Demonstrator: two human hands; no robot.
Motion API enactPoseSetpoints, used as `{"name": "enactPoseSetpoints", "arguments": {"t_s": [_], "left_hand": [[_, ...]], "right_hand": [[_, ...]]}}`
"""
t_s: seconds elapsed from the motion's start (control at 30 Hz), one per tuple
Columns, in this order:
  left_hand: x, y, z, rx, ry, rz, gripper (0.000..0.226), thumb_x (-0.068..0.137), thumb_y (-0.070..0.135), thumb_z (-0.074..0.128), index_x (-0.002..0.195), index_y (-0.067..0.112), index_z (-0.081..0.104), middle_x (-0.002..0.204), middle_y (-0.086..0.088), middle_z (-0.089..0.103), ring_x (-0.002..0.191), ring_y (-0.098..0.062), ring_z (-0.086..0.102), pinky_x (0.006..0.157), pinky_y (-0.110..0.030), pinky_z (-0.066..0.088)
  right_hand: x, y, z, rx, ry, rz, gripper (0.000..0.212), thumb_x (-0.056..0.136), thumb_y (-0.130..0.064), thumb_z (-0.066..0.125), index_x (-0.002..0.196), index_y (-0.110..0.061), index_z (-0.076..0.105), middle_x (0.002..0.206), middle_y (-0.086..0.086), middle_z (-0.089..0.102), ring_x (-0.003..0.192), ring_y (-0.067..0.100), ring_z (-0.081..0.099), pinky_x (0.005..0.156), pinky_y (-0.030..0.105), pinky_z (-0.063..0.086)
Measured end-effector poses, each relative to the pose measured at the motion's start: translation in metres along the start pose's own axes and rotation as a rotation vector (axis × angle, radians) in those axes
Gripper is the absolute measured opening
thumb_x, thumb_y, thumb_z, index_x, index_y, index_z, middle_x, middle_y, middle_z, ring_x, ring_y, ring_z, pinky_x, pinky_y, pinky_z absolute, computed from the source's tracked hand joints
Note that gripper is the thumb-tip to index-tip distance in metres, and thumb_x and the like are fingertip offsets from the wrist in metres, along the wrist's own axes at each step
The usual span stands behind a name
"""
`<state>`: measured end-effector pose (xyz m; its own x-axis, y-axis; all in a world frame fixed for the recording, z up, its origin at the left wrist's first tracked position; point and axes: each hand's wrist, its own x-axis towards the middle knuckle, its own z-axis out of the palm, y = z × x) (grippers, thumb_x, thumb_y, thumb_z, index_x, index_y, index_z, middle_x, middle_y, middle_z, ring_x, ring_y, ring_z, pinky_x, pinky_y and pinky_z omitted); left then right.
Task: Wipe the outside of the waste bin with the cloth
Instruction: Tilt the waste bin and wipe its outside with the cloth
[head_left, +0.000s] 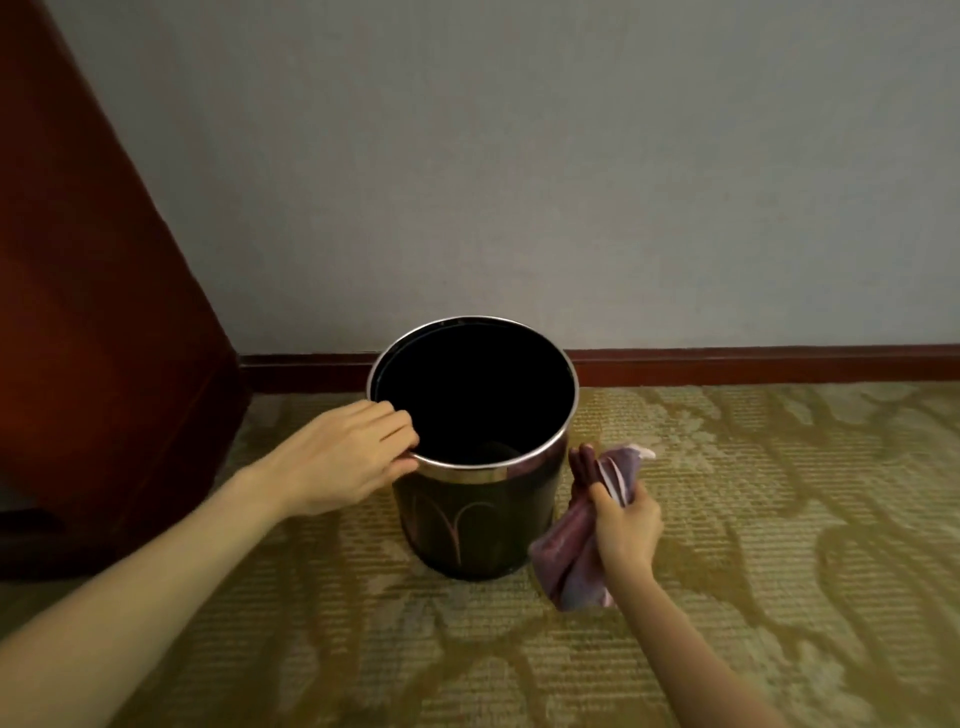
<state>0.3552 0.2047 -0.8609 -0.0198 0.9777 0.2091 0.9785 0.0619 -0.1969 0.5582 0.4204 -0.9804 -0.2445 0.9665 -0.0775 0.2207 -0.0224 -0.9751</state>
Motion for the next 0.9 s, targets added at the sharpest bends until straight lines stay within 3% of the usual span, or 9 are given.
{"name": "enactPoseSetpoints", "arguments": {"t_s": [0.23,0.4,0.53,0.67,0.77,0.9], "left_hand": [[0.001,0.005,0.007,0.005,0.096,-0.049,0.019,0.089,0.022,0.041,0.077,0.016,0.054,0.076,0.002,0.056,0.071,-0.019,0.055,0.066,-0.03,0.046],[0.001,0.031,0.004,0.032,0.115,-0.106,0.022,0.087,0.027,0.044,0.07,0.016,0.053,0.067,0.001,0.056,0.062,-0.02,0.055,0.056,-0.03,0.043],[0.008,0.058,0.004,-0.014,0.144,-0.232,0.035,0.088,0.038,0.042,0.065,0.016,0.056,0.059,0.001,0.06,0.053,-0.019,0.06,0.051,-0.028,0.044],[0.022,0.077,0.001,-0.009,0.089,-0.344,0.045,0.091,0.044,0.034,0.069,0.016,0.062,0.06,0.0,0.066,0.052,-0.021,0.064,0.044,-0.029,0.046],[0.032,0.086,0.0,-0.001,0.052,-0.427,0.044,0.095,0.044,0.031,0.081,0.017,0.062,0.07,-0.001,0.068,0.061,-0.024,0.067,0.049,-0.029,0.039],[0.039,0.099,-0.002,0.013,0.053,-0.483,0.039,0.096,0.039,0.031,0.078,0.018,0.058,0.066,-0.001,0.065,0.06,-0.022,0.065,0.049,-0.028,0.041]], "right_hand": [[-0.011,-0.002,-0.001,-0.042,-0.029,0.019,0.003,0.079,-0.015,0.065,0.079,-0.017,0.062,0.071,-0.002,0.064,0.064,0.009,0.059,0.049,0.017,0.037],[-0.011,-0.012,0.001,-0.029,-0.018,-0.003,0.006,0.078,-0.015,0.067,0.083,-0.016,0.063,0.069,-0.006,0.063,0.061,0.001,0.055,0.042,0.004,0.036],[-0.013,-0.018,0.002,-0.01,-0.042,-0.016,0.007,0.078,-0.014,0.067,0.084,-0.016,0.064,0.071,-0.006,0.064,0.063,0.002,0.057,0.041,0.003,0.035],[-0.014,-0.023,0.004,-0.012,-0.064,-0.027,0.007,0.079,-0.012,0.066,0.085,-0.013,0.064,0.072,-0.003,0.065,0.064,0.005,0.058,0.041,0.005,0.036],[-0.013,-0.024,0.003,-0.004,-0.077,-0.023,0.006,0.079,-0.012,0.065,0.085,-0.012,0.064,0.074,0.0,0.066,0.065,0.01,0.059,0.041,0.006,0.037],[-0.012,-0.024,0.001,-0.022,-0.068,-0.017,0.008,0.08,-0.013,0.065,0.088,-0.013,0.064,0.076,0.002,0.066,0.065,0.007,0.058,0.041,0.008,0.037]]}}
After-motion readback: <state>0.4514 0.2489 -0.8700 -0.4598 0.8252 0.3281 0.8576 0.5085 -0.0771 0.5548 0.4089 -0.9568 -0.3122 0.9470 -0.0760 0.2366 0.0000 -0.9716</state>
